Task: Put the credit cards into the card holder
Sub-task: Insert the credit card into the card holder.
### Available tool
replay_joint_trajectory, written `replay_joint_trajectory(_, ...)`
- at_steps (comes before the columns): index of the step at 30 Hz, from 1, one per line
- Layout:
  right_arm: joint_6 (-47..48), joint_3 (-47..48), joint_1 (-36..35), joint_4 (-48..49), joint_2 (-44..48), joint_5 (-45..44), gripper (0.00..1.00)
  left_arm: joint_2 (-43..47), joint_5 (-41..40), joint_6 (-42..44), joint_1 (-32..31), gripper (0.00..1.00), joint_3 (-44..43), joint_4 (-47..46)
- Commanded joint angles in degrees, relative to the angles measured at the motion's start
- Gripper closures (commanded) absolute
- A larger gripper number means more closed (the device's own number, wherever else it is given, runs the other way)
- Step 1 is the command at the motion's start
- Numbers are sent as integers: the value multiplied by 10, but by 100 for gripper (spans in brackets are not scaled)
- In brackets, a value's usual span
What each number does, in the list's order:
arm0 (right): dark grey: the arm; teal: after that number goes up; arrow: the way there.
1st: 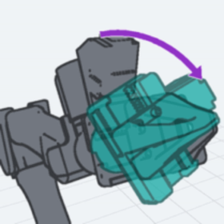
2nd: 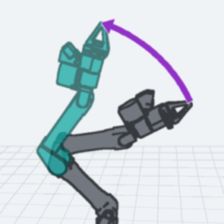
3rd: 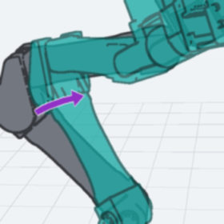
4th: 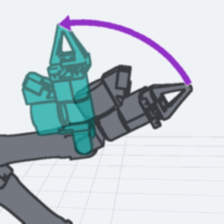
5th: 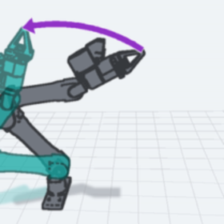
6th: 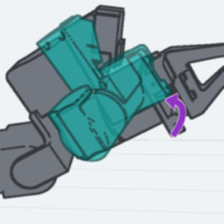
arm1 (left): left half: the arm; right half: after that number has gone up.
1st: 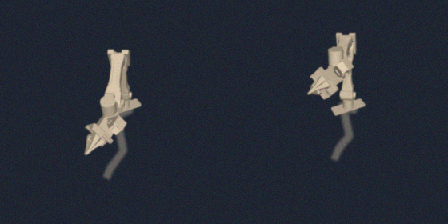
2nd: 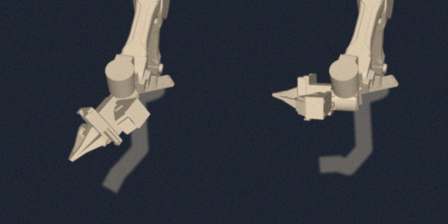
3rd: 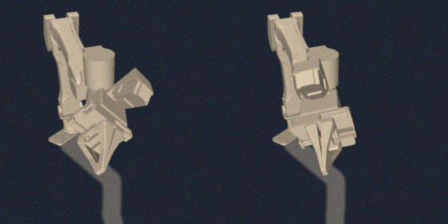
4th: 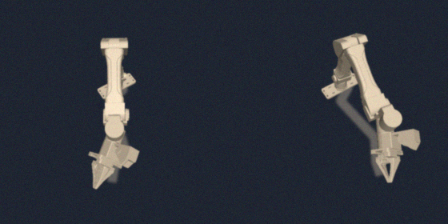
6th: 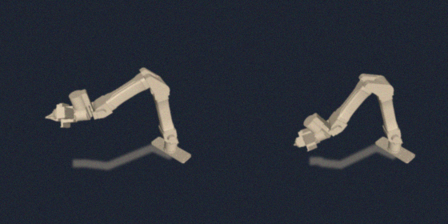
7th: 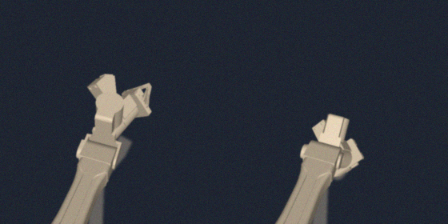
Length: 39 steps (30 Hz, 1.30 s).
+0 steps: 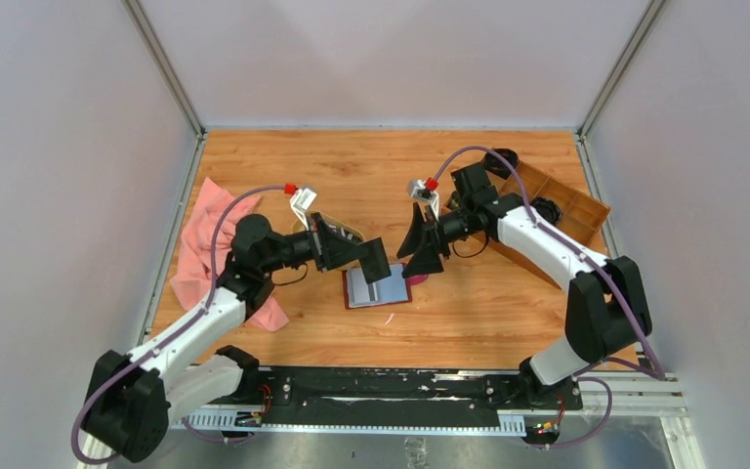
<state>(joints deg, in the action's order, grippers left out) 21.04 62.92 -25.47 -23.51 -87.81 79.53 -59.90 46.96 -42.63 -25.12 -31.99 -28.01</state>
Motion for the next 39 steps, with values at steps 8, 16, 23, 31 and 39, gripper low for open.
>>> replay_joint_trajectory(8,129,21,13,-102,34,-225,31,223,-170,-82,4,100,215,6)
replay_joint_trajectory(16,107,28,13,-97,-18,-242,36,243,-267,-102,-6,100,291,5)
replay_joint_trajectory(23,102,32,12,-97,-38,-248,37,216,-347,-121,-25,100,315,-34)
replay_joint_trajectory(31,100,32,12,-98,-40,-247,37,183,-374,-157,-26,100,352,-63)
replay_joint_trajectory(39,102,33,12,-98,-38,-246,37,107,-370,-192,-26,100,344,-67)
